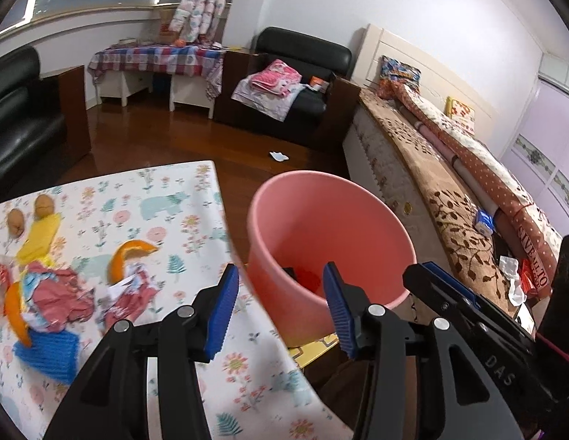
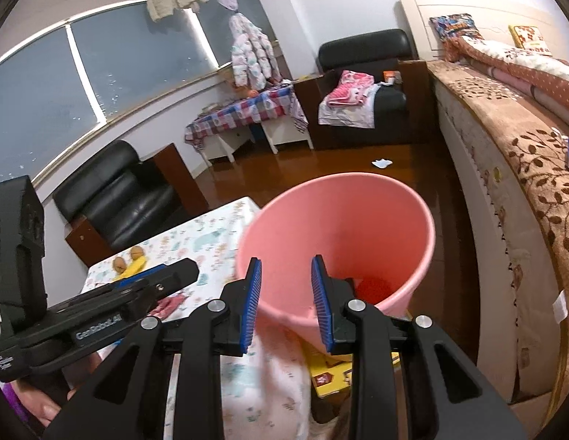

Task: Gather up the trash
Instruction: 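Move both tools back to the table toward the snack bag and yellow mesh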

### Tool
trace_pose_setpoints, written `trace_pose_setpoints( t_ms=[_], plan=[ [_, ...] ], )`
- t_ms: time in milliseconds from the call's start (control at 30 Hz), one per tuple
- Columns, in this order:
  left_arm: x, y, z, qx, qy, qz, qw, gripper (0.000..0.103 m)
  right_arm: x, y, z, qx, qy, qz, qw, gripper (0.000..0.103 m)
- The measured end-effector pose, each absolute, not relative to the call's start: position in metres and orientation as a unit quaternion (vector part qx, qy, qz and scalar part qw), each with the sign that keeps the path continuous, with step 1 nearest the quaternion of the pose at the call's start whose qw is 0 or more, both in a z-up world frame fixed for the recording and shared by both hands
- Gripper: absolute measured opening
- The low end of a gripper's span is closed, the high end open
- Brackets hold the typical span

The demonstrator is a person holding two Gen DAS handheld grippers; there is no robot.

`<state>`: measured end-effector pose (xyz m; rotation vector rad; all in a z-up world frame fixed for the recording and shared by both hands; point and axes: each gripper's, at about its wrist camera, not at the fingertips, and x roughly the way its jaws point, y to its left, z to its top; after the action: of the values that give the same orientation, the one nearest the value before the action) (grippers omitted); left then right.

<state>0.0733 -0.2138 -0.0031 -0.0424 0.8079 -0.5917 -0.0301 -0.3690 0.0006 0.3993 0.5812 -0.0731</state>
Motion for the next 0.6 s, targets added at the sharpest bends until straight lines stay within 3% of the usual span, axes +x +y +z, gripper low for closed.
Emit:
trace_pose_setpoints(
  t_ms=[600],
  plan=[
    [0.035, -0.120, 0.013, -0.057, 0.361, -0.184, 0.913, 0.047, -0.042, -0.294, 0.005, 0.185, 0.300, 0.029, 0.935, 0.029]
  ],
)
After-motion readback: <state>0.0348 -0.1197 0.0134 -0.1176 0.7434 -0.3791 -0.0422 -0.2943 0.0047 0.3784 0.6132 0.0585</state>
